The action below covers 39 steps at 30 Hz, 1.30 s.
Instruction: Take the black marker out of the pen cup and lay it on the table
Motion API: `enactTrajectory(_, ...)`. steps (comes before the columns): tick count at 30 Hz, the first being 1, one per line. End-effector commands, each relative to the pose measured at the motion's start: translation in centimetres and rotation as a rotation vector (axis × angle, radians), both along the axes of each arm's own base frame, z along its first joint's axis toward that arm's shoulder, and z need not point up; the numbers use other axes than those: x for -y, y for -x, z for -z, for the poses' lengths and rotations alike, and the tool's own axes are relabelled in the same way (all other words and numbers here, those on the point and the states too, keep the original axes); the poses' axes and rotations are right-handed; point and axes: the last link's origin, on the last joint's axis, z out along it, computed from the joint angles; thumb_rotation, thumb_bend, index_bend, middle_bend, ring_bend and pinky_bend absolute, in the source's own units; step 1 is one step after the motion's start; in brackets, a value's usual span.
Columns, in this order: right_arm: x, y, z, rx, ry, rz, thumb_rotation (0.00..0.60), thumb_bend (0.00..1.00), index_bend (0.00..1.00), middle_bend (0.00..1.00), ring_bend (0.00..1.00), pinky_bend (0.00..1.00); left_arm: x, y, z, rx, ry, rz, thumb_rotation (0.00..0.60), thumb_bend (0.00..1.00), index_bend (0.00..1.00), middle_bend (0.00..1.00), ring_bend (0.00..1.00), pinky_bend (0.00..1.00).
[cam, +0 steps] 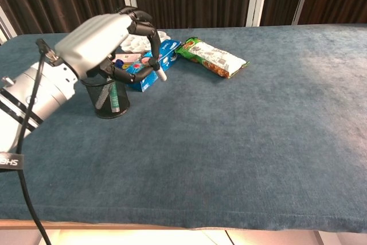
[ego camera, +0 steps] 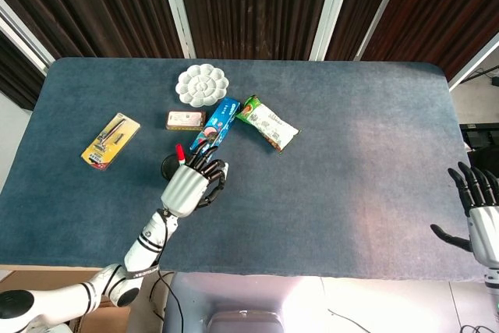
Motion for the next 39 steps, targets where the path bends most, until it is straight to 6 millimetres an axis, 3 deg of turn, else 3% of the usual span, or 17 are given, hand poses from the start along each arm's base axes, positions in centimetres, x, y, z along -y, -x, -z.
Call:
enactTrajectory(1, 0.0, 0.0, 0.0, 0.002, 0.003, -0.004, 0.6, 0.18, 0.15, 0.13, 0.0, 0.09, 0.5, -0.2, 1.9, -0.096, -0.013, 0.027, 0.6, 0.62, 0.62, 0.3, 0.07, 0.0)
enactTrajectory(5, 0.0, 0.0, 0.1, 0.004, 0.002, -0.007, 0.6, 0.18, 0.15, 0.13, 0.0, 0.09, 0.7, 0.2, 3.4, -0.219, -0.019, 0.011, 0.6, 0.56, 0.52, 0.24, 0.02, 0.0)
enactTrajectory(10, 0.0, 0.0, 0.1, 0.003, 0.003, -0.008, 0.6, 0.18, 0.15, 0.13, 0.0, 0.09, 1.0, 0.4, 3.3, -0.227, 0.012, -0.068, 0.6, 0.39, 0.14, 0.09, 0.0, 0.0)
enactTrajectory(15, 0.0, 0.1, 0.1, 0.008, 0.005, 0.0, 0.6, 0.18, 0.15, 0.13, 0.0, 0.09, 1.5, 0.5, 0.4, -0.12, 0.025, -0.107, 0.6, 0.37, 0.05, 0.06, 0.0, 0.0)
enactTrajectory(19, 0.0, 0.3, 0.2, 0.011, -0.001, 0.003, 0.6, 0.18, 0.15, 0.13, 0.0, 0.09, 2.2, 1.6, -4.2, 0.008, -0.058, -0.127, 0.6, 0.36, 0.05, 0.06, 0.0, 0.0)
enactTrajectory(25, 0.3, 0.6, 0.8, 0.026, -0.054, 0.023, 0.6, 0.18, 0.16, 0.13, 0.0, 0.1, 2.6, 8.2, -13.0, 0.085, -0.171, -0.338, 0.6, 0.37, 0.18, 0.13, 0.02, 0.0)
enactTrajectory(28, 0.5, 0.7, 1.8, 0.085, -0.108, 0.015, 0.6, 0.18, 0.16, 0.13, 0.0, 0.11, 3.7, 13.5, -16.1, 0.02, -0.163, -0.488, 0.6, 0.39, 0.26, 0.2, 0.1, 0.05)
enactTrajectory(33, 0.6, 1.0, 2.4, 0.137, -0.118, -0.015, 0.6, 0.18, 0.16, 0.13, 0.0, 0.11, 7.8, 19.2, -18.4, -0.01, -0.197, -0.636, 0.6, 0.39, 0.23, 0.17, 0.04, 0.02)
enactTrajectory(36, 0.5, 1.1, 2.3, 0.157, -0.114, -0.031, 0.6, 0.18, 0.16, 0.13, 0.0, 0.11, 10.9, 21.2, -19.0, -0.016, -0.229, -0.666, 0.6, 0.39, 0.21, 0.15, 0.03, 0.01)
enactTrajectory(39, 0.3, 1.0, 2.2, 0.175, -0.113, -0.054, 0.6, 0.18, 0.15, 0.13, 0.0, 0.1, 13.9, 22.0, -19.2, -0.039, -0.25, -0.682, 0.6, 0.39, 0.19, 0.14, 0.03, 0.01)
